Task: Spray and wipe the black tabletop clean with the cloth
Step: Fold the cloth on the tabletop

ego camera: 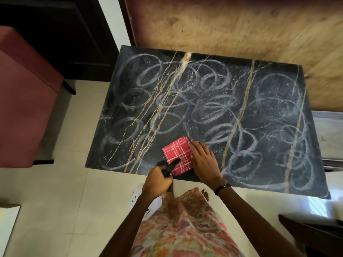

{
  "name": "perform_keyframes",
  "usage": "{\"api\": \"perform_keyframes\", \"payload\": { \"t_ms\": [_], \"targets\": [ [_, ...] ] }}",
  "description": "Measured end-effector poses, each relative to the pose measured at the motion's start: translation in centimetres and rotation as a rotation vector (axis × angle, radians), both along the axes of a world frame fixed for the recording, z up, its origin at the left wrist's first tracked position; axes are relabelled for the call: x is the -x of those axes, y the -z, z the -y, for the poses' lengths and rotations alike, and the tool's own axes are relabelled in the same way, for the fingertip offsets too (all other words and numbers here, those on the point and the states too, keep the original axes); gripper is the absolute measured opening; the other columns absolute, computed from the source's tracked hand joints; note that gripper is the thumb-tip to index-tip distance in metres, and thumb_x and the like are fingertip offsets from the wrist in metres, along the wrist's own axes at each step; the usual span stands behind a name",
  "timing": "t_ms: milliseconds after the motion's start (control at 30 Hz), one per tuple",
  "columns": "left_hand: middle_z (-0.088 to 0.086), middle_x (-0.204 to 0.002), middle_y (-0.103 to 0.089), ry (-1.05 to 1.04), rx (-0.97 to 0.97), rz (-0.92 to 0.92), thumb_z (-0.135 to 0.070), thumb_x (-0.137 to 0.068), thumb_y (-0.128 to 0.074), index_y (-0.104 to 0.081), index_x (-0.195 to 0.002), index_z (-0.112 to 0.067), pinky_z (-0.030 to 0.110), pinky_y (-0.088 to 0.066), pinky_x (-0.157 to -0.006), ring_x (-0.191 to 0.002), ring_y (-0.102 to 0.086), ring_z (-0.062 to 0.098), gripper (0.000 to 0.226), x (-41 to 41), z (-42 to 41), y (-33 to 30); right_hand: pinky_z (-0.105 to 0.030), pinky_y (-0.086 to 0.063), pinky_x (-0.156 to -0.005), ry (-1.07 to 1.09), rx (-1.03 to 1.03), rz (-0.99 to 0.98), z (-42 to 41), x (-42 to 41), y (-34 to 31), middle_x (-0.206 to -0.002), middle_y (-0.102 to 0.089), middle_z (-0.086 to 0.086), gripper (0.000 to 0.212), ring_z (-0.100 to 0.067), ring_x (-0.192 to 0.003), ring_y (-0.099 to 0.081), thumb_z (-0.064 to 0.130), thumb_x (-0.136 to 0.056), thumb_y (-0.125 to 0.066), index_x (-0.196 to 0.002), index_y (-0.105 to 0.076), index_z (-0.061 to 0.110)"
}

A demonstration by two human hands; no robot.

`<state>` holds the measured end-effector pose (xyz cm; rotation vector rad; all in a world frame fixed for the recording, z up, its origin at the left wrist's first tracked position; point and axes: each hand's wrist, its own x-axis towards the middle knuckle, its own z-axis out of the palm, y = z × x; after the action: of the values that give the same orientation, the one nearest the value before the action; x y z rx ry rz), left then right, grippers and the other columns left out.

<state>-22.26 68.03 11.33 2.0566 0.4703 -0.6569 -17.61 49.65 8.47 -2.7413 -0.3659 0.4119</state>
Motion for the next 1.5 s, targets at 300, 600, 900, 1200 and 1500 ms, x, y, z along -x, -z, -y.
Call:
{"api": "perform_keyframes", "payload": {
  "t_ms": [300, 600, 900, 1200, 1500],
  "targets": [
    [0.008, -0.086, -0.066, -0.163, 0.011, 0.022, -0.015, -0.086, -0.064, -0.067, -0.097, -0.008, 0.036, -0.051, -0.079, -0.084, -0.063, 0.027, 0.014, -1.0, -0.8, -0.3, -0.044, -0.032, -0.112, 0.169, -0.093, -0.06, 1.1, 0.7, 0.1, -0.153, -0.032, -0.009, 0.071, -0.024, -0.139, -0.032, 0.048, -0.091, -0.005, -0.148, -0.03, 0.011],
    [0.007, -0.087, -0.067, 0.1, 0.039, -0.049, -0.021, -0.085, -0.064, -0.065, -0.099, -0.019, 0.036, -0.049, -0.075, -0.08, -0.063, 0.025, 0.013, -0.4, 0.0, -0.5, -0.044, -0.035, -0.112, 0.173, -0.138, -0.09, 0.8, 1.0, -0.4, -0.151, -0.034, -0.011, 0.064, -0.025, -0.137, -0.034, 0.043, -0.096, -0.012, -0.147, -0.031, 0.009],
    [0.002, -0.08, -0.061, 0.099, -0.077, -0.025, -0.016, -0.086, -0.062, -0.063, -0.108, -0.014, 0.029, -0.044, -0.069, -0.078, -0.06, 0.023, 0.022, 0.6, -0.7, -0.6, -0.041, -0.033, -0.113, 0.191, -0.154, -0.089, 1.0, 1.0, -0.3, -0.152, -0.033, -0.011, 0.047, -0.025, -0.138, -0.033, 0.023, -0.103, -0.035, -0.147, -0.03, 0.009],
    [0.003, -0.076, -0.059, 0.047, -0.12, -0.014, -0.011, -0.086, -0.06, -0.064, -0.095, -0.009, 0.03, -0.043, -0.067, -0.071, -0.057, 0.021, 0.011, -1.2, -0.3, -1.0, -0.043, -0.039, -0.109, 0.144, -0.155, -0.06, 0.6, 0.3, -0.4, -0.147, -0.039, -0.015, 0.045, -0.028, -0.134, -0.039, 0.019, -0.102, -0.04, -0.145, -0.034, 0.005],
    [0.004, -0.073, -0.067, 0.072, -0.133, -0.025, -0.019, -0.083, -0.063, -0.058, -0.069, -0.019, 0.036, -0.054, -0.071, -0.072, -0.065, 0.023, 0.015, -3.4, 0.6, -2.0, -0.048, -0.037, -0.106, 0.02, 0.038, -0.008, 0.1, -0.7, -0.2, -0.144, -0.047, -0.013, 0.056, -0.034, -0.132, -0.045, 0.04, -0.1, -0.021, -0.139, -0.045, 0.009]
  ]
}}
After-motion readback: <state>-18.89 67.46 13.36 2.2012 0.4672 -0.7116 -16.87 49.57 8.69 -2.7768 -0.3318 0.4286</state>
